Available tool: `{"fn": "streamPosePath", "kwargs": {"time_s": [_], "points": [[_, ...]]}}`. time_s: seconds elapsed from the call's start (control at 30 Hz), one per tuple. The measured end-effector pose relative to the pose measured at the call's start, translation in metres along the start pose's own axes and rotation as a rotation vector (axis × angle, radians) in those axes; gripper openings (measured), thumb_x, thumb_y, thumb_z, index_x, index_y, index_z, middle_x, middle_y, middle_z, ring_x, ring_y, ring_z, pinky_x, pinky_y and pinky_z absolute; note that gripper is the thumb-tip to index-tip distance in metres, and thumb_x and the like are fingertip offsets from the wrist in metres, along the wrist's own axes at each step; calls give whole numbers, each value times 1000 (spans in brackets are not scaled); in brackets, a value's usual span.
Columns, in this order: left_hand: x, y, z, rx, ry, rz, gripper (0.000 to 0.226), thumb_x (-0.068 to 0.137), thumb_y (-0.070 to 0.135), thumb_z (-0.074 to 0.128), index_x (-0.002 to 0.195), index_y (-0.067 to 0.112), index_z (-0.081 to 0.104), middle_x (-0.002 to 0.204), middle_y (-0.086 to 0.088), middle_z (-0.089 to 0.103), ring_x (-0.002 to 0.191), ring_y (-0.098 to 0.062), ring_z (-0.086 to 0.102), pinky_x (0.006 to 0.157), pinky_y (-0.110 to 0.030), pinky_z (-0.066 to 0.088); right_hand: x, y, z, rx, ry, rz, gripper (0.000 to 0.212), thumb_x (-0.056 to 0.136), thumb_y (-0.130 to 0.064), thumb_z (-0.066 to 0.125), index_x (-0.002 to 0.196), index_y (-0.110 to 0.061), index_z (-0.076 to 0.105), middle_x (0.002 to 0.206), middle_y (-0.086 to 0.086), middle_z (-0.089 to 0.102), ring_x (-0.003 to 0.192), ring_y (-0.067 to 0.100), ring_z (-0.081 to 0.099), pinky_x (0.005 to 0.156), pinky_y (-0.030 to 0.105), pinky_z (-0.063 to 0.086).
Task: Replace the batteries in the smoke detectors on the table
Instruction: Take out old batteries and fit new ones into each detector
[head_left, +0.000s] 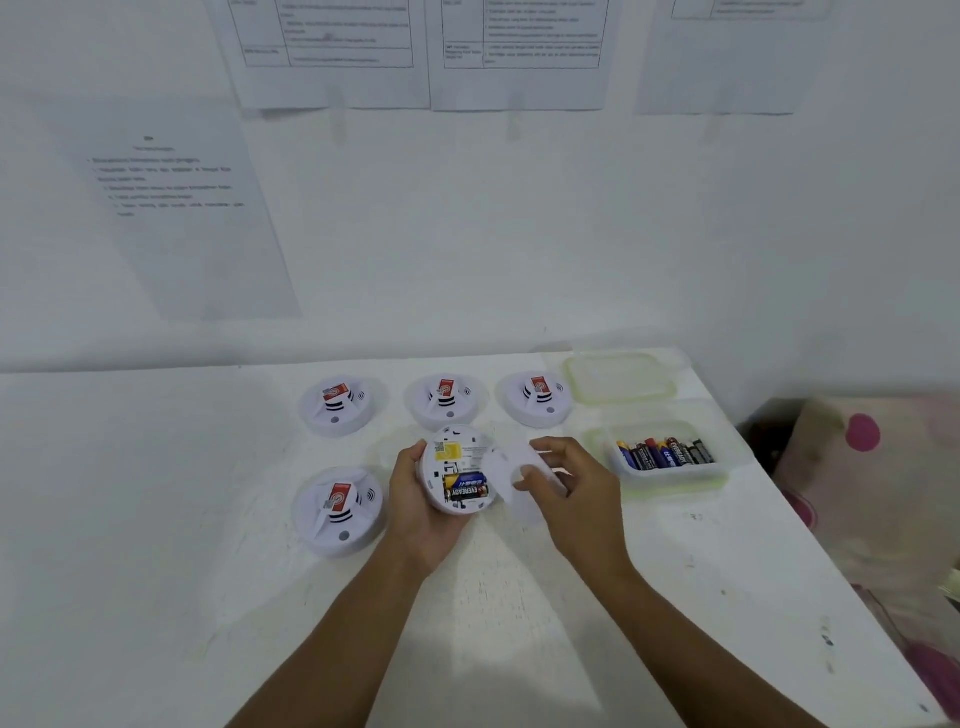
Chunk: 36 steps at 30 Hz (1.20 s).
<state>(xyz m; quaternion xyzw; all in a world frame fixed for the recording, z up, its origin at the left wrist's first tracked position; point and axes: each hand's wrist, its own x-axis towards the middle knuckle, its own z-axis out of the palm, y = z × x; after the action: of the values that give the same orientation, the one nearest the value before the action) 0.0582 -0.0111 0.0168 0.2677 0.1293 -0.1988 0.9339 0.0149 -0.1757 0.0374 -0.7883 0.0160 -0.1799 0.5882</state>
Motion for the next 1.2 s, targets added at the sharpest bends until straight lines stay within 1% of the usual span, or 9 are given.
{"fn": "streamPosePath", "kwargs": {"time_s": [0.17, 0.3, 0.4, 0.47, 0.63, 0.87, 1.0, 1.1, 1.2], "points": [[-1, -13, 17, -8, -15, 5, 48, 94, 40, 39, 121, 11, 65, 113, -17, 68, 101, -32, 63, 94, -45, 46, 5, -24, 25, 114, 79, 34, 15, 78, -11, 74, 83, -22, 66, 80, -11, 68, 74, 10, 64, 58, 22, 51], [-3, -17, 20, 0, -13, -1, 49, 95, 42, 38, 119, 11, 68, 109, -16, 71, 95, -30, 68, 89, -41, 51, 0, -9, 40, -175, 137, -86, 6, 82, -22, 71, 85, -26, 67, 85, -14, 67, 84, 7, 57, 68, 21, 45], [-3, -17, 17, 11, 9, -20, 53, 94, 44, 41, 123, 7, 65, 110, -16, 69, 100, -29, 64, 95, -40, 47, -7, 2, 44, -308, 111, -172, 26, 79, -38, 70, 101, -24, 70, 112, -9, 64, 104, 8, 54, 84, 7, 41], [-3, -18, 15, 44, 14, -34, 58, 92, 47, 43, 127, 6, 63, 120, -19, 64, 108, -32, 61, 104, -44, 43, -11, 2, 45, -319, 79, -177, 41, 73, -48, 69, 105, -24, 69, 119, -9, 60, 109, 7, 51, 87, 0, 36], [0, -21, 14, 61, 50, -8, 56, 90, 46, 44, 121, 5, 67, 114, -20, 67, 100, -32, 64, 101, -45, 44, -10, 4, 46, -409, 57, -145, 55, 70, -60, 58, 113, -26, 65, 118, -8, 60, 109, 11, 54, 87, 20, 51], [3, -17, 19, 65, 69, 22, 57, 86, 46, 49, 129, 10, 63, 123, -18, 65, 112, -32, 60, 105, -45, 43, -8, 2, 44, -352, 33, -104, 51, 74, -60, 60, 115, -30, 66, 121, -6, 58, 111, 12, 54, 87, 12, 43], [3, -17, 17, 57, 83, 31, 61, 82, 48, 53, 130, 12, 61, 133, -20, 60, 127, -36, 54, 111, -48, 39, -10, 0, 45, -418, 24, -147, 54, 77, -65, 50, 113, -29, 69, 122, -1, 58, 109, 16, 55, 86, 20, 45], [-1, -17, 16, 57, 88, 36, 56, 87, 47, 48, 129, 11, 62, 131, -20, 61, 122, -35, 57, 111, -48, 39, -10, -1, 45, -438, 6, -156, 50, 77, -62, 52, 111, -28, 69, 121, 0, 58, 107, 17, 55, 87, 27, 51], [-1, -17, 15, 88, 99, 54, 57, 88, 48, 48, 130, 13, 62, 126, -18, 64, 113, -32, 60, 107, -46, 43, -10, -5, 48, -416, 31, -103, 44, 77, -54, 60, 111, -27, 69, 121, -2, 60, 107, 16, 57, 87, 24, 49]]}}
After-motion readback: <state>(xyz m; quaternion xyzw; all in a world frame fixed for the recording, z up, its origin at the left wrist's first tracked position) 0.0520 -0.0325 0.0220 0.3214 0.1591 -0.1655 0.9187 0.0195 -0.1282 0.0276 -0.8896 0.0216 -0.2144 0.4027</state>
